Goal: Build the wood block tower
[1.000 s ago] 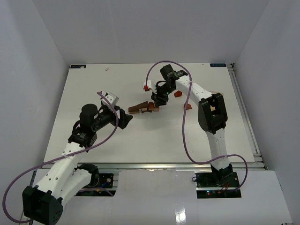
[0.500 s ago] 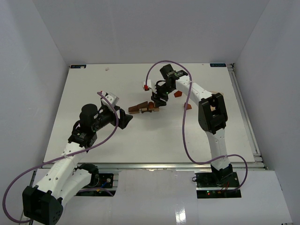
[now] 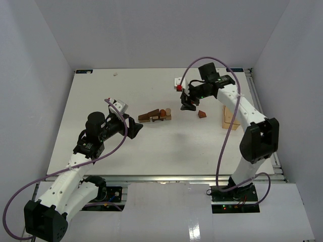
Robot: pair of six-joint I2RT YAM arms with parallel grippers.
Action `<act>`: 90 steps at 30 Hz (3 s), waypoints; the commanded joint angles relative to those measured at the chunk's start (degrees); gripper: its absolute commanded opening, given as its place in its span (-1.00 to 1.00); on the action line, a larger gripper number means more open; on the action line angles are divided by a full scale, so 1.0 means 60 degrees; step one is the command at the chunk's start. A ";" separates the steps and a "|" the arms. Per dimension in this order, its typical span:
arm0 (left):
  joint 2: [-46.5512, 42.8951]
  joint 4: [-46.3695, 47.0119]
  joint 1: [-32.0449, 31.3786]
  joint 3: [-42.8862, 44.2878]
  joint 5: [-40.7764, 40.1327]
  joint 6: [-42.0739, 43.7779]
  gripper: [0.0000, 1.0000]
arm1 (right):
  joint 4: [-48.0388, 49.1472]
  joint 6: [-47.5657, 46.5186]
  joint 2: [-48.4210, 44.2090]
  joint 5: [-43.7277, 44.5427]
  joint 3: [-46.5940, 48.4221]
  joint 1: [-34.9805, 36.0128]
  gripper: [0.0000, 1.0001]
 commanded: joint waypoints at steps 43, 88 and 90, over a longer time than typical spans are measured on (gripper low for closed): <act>-0.0134 -0.0006 0.0025 0.0260 0.0446 -0.0087 0.96 | -0.0495 -0.5207 0.3014 -0.0006 -0.0347 -0.2858 0.55; 0.1613 0.5290 -0.4609 -0.0131 0.0410 -0.1841 0.74 | -0.3417 -0.1782 -0.3057 -0.8544 -0.4303 -0.2789 -0.84; 0.2079 0.5368 -0.4753 0.0041 0.0218 -0.1476 0.74 | -0.3373 -0.1839 -0.3234 -0.8650 -0.4419 -0.2854 -0.83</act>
